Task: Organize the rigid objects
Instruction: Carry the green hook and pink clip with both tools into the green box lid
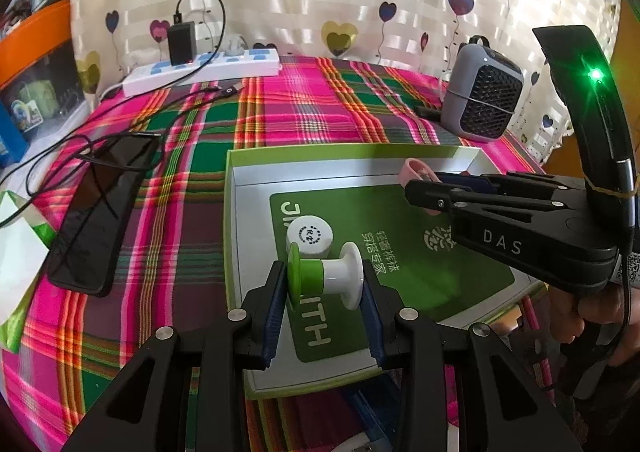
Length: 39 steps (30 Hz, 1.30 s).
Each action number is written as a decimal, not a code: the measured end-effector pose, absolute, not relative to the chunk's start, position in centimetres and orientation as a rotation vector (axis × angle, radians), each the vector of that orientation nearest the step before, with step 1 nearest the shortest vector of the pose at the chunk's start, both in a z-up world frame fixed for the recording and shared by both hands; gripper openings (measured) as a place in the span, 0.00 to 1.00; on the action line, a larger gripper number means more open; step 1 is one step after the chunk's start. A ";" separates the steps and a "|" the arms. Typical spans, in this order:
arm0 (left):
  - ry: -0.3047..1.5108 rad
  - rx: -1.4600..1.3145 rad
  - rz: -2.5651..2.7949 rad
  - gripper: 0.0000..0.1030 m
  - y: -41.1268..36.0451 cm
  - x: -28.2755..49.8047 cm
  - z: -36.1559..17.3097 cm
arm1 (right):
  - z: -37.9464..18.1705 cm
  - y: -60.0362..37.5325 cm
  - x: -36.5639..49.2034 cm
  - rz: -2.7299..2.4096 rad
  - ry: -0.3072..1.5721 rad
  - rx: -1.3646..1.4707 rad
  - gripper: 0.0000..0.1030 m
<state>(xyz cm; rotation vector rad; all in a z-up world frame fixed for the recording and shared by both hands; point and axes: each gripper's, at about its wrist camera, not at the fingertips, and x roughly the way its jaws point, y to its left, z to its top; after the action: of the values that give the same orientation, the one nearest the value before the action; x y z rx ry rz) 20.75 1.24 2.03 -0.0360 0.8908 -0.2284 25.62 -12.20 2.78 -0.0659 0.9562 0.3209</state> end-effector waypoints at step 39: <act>0.904 0.057 -0.205 0.33 0.0 21.4 1.2 | 1.5 -12.0 26.6 0.290 0.974 -0.065 0.34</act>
<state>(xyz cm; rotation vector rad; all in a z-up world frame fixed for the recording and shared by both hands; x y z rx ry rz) 21.44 0.03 1.23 0.0565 0.9038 -0.2051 26.65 -12.00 1.48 -0.0654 0.9741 0.2895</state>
